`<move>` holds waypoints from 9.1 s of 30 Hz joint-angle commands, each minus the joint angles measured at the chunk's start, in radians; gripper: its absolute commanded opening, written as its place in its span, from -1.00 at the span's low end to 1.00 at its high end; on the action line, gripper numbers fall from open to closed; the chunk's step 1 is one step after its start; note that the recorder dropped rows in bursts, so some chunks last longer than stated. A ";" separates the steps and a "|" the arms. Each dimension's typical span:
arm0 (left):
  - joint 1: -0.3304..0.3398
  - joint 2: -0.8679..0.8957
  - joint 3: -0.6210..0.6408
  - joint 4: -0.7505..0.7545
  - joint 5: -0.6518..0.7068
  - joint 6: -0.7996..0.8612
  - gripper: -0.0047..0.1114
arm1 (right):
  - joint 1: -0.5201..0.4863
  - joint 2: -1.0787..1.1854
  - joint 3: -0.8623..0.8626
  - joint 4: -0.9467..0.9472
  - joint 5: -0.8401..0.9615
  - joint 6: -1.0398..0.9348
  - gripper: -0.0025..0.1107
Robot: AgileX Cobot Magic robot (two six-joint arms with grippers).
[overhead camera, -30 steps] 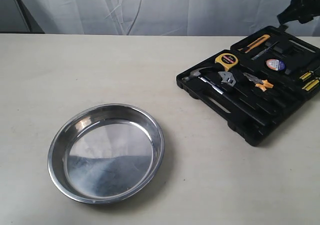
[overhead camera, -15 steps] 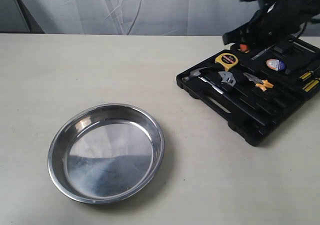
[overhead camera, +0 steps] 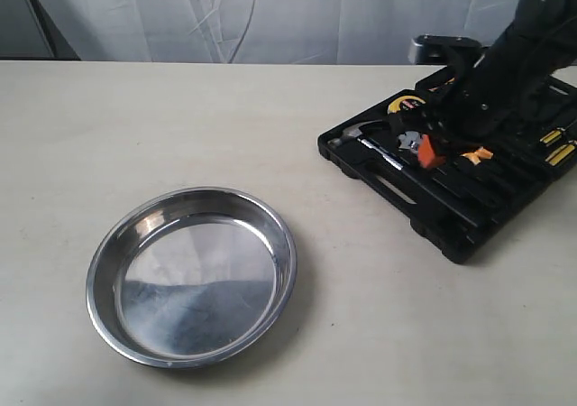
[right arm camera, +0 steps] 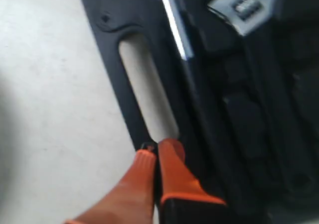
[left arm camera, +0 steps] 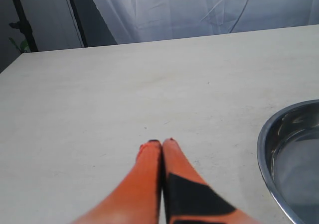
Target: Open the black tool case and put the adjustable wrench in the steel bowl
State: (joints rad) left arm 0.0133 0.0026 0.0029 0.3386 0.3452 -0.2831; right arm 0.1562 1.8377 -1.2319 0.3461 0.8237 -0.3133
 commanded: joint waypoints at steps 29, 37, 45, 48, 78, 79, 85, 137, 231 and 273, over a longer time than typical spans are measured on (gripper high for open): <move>0.004 -0.003 -0.003 0.004 -0.006 -0.002 -0.92 | -0.063 0.299 -0.386 -0.153 0.062 -0.175 -0.04; 0.004 -0.003 -0.003 0.004 -0.006 -0.002 -0.92 | -0.061 0.366 -0.386 -0.176 0.112 -0.192 -0.05; 0.004 -0.003 -0.003 0.004 -0.008 -0.002 -0.92 | -0.054 0.408 -0.386 -0.181 0.067 -0.192 -0.05; 0.004 -0.003 -0.003 0.004 -0.008 -0.002 -0.92 | -0.054 0.437 -0.386 -0.181 0.067 -0.192 -0.05; 0.004 -0.003 -0.003 0.004 -0.006 -0.002 -0.92 | -0.054 0.348 -0.387 -0.090 0.098 -0.181 -0.97; 0.004 -0.003 -0.003 0.004 -0.006 -0.002 -0.92 | -0.054 0.340 -0.387 -0.090 0.097 -0.181 -0.97; 0.004 -0.003 -0.003 0.004 -0.006 -0.002 -0.92 | -0.054 0.315 -0.387 -0.090 0.095 -0.181 -0.97; 0.004 -0.003 -0.003 0.004 -0.006 -0.002 -0.92 | 0.424 0.270 -0.408 0.165 0.132 -0.272 -0.97; 0.004 -0.003 -0.003 0.004 -0.005 -0.002 -0.92 | 0.492 -0.963 0.222 -0.332 -0.109 0.126 -0.97; 0.004 -0.003 -0.003 0.004 -0.005 -0.002 -0.92 | -0.195 -1.838 1.232 -0.014 -0.461 0.130 -0.97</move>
State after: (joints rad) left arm 0.0133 0.0026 0.0029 0.3386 0.3452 -0.2831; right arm -0.0317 0.0067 -0.0045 0.3295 0.3634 -0.1815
